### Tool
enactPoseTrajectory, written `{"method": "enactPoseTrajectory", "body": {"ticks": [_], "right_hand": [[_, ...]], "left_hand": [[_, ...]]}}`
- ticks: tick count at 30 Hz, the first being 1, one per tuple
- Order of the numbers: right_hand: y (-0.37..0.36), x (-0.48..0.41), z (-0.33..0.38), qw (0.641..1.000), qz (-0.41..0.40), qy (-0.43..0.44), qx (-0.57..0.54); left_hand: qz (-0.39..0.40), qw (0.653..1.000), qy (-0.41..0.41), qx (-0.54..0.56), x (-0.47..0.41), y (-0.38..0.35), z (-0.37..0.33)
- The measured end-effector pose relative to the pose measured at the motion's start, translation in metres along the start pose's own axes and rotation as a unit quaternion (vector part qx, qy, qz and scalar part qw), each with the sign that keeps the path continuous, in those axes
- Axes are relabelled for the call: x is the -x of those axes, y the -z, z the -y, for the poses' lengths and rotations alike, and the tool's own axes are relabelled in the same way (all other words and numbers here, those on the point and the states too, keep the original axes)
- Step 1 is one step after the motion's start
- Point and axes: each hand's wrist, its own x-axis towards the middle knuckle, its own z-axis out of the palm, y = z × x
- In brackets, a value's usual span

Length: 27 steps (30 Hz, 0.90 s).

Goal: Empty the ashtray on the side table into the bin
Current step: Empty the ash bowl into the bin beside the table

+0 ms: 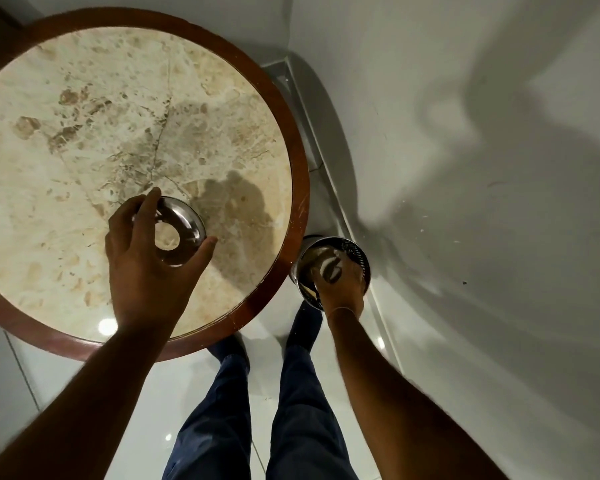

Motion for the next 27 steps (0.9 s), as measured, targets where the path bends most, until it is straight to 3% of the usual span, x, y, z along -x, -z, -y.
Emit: {"method": "enactPoseTrajectory", "body": {"ticks": [20,23,27], "right_hand": [[-0.009,-0.003,-0.001,1.0,-0.011,0.012,0.006],[-0.004,-0.003,0.002,0.995,-0.009,-0.017,-0.094],[0.016,0.011,0.008,0.963,-0.05,-0.093,-0.249]], "left_hand": [[0.004,1.0,0.009,-0.001,0.0,0.003,0.002],[0.012,1.0,0.016,-0.001,0.0,0.005,0.0],[0.028,0.999,0.036,0.005,-0.001,0.013,-0.006]]}}
